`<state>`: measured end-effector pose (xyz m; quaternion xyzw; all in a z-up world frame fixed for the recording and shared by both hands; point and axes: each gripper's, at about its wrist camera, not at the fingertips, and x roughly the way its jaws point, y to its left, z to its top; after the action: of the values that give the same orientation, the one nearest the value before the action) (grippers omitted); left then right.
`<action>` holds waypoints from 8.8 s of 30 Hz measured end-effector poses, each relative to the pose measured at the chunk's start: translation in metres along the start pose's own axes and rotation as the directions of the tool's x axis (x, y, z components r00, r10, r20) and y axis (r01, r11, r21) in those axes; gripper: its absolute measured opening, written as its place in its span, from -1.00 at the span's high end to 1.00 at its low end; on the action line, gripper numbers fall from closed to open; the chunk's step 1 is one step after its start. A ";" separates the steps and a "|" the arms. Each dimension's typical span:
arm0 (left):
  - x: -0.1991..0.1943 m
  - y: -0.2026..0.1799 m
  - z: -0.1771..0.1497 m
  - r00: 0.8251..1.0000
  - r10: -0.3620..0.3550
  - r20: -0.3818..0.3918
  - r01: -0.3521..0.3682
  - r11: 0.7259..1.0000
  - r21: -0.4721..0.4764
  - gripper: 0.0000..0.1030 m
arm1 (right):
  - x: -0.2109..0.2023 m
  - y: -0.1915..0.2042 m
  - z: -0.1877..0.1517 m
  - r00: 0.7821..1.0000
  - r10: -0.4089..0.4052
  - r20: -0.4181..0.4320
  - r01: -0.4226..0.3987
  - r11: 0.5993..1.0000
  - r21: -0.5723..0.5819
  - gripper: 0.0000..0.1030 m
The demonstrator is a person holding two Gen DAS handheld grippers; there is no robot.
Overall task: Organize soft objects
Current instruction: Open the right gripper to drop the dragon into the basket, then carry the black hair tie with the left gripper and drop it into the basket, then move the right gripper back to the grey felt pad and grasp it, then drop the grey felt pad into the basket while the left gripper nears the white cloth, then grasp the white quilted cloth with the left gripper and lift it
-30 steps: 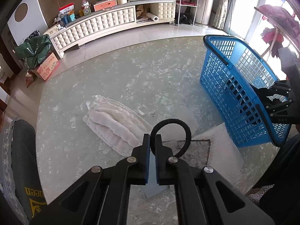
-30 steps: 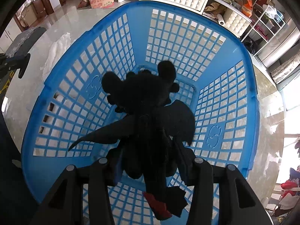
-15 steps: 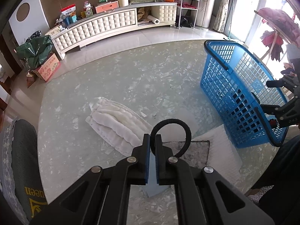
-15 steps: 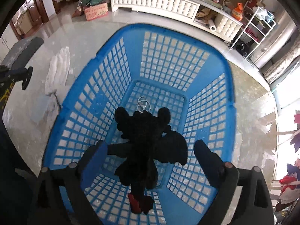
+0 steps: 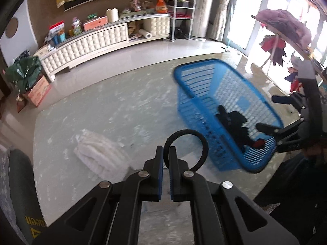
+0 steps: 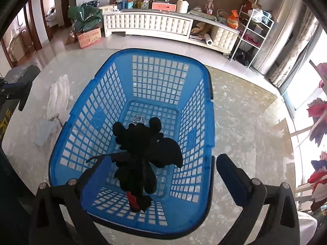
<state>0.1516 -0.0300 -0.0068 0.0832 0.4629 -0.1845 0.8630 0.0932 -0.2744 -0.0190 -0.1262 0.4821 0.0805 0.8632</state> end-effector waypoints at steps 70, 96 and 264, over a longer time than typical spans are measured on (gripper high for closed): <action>0.082 -0.103 0.070 0.993 0.117 -0.032 -0.108 0.972 0.207 -0.69 | -0.026 -0.053 -0.019 0.987 0.087 0.138 -0.109 0.980 0.165 -0.99; -0.023 -0.001 -0.024 0.993 0.038 0.110 -0.056 0.985 0.165 -1.00 | -0.057 0.045 0.017 0.979 0.092 0.183 -0.115 0.986 0.119 -0.99; 0.162 0.125 -0.017 0.968 0.069 -0.240 -0.158 0.914 -0.373 0.57 | 0.100 0.025 0.065 0.980 0.174 -0.101 -0.158 0.977 0.145 -0.76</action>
<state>0.2695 0.0507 -0.1546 -0.0428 0.5778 -0.0278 0.8146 0.1921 -0.2292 -0.0750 -0.0306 0.5436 0.1118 0.8313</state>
